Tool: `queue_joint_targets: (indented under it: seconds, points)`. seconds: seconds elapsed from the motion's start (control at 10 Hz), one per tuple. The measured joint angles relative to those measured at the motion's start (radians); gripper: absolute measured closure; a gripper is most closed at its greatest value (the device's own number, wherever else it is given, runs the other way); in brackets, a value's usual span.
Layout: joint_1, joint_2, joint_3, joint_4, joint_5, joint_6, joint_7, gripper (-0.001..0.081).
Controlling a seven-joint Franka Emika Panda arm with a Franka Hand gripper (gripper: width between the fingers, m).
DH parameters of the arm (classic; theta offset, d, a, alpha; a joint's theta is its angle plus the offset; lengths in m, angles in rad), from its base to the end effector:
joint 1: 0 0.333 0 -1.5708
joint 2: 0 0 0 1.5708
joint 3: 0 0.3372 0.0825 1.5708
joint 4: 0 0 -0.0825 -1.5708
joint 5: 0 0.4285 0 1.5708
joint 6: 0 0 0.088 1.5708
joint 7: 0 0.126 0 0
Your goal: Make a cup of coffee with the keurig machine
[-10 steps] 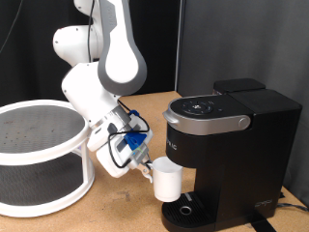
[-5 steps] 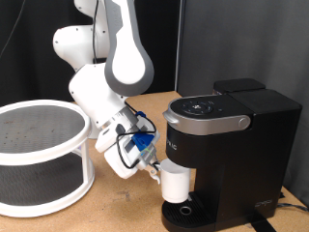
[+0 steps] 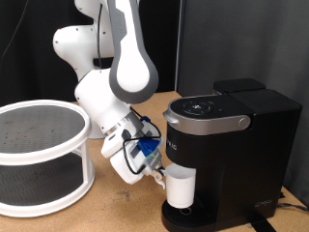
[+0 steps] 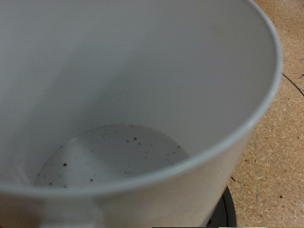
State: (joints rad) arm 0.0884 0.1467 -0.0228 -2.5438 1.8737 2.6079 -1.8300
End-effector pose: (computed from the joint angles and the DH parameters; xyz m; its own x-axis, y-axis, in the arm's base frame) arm 0.4554 0.0183 0.1655 0.8359 -0.0209 0.5485 0.2681 -0.8564 -0.4412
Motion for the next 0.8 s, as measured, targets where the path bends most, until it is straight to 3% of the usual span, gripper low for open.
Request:
queue_joint_targets:
  seconds: [0.8]
  points:
    - [0.000,0.070,0.024,0.030,0.068,0.016,-0.061,0.0734]
